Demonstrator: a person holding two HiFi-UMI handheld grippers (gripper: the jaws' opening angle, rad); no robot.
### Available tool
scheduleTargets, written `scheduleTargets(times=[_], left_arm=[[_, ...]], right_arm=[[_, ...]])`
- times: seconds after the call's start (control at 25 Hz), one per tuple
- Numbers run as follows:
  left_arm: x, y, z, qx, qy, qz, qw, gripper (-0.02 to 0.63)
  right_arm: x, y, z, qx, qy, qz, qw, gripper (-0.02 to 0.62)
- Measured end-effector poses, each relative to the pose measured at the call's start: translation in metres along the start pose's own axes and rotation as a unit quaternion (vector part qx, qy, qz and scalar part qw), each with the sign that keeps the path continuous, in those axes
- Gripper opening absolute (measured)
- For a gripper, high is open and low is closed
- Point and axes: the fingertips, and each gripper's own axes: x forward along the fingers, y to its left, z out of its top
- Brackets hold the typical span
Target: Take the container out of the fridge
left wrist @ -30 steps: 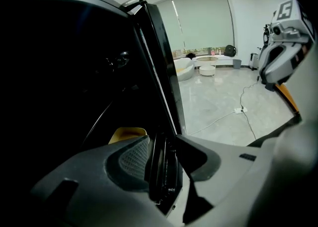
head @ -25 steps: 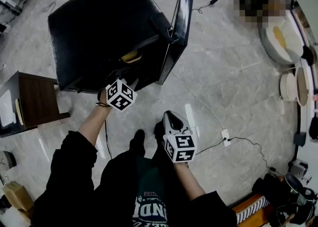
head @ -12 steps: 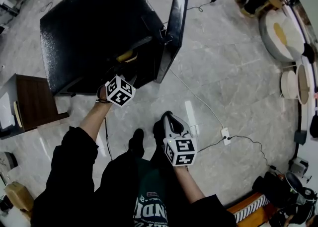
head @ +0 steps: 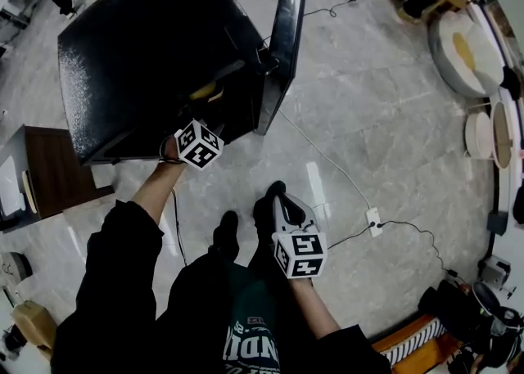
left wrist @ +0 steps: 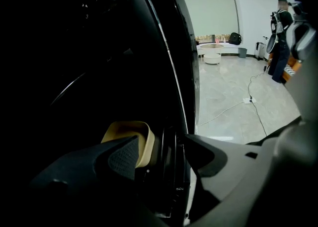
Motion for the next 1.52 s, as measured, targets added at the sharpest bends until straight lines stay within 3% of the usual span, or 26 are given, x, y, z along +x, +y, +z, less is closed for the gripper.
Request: scheduleTargets(times=[0.52, 0.84, 1.0, 1.52], left_arm=[[0.036, 0.015, -0.016, 0.014, 0.041, 0.013, 0.9990, 0.258], [0.052, 0.023, -0.023, 0.046, 0.064, 0.021, 0.9967, 0.216], [0.054, 0.024, -0.026, 0.078, 0.078, 0.029, 0.9935, 0.126], [0.065, 0.026, -0.037, 0.095, 0.116, 0.023, 0.9884, 0.107]], right_arm=[[-0.003, -0.012, -0.018, 0.009, 0.022, -0.004, 1.000, 0.035], [-0.006, -0.023, -0.022, 0.021, 0.024, -0.016, 0.999, 0.037], [-0.010, -0.024, -0.028, 0.028, 0.026, -0.020, 0.999, 0.037], [-0.015, -0.030, -0.035, 0.037, 0.027, -0.025, 0.999, 0.035]])
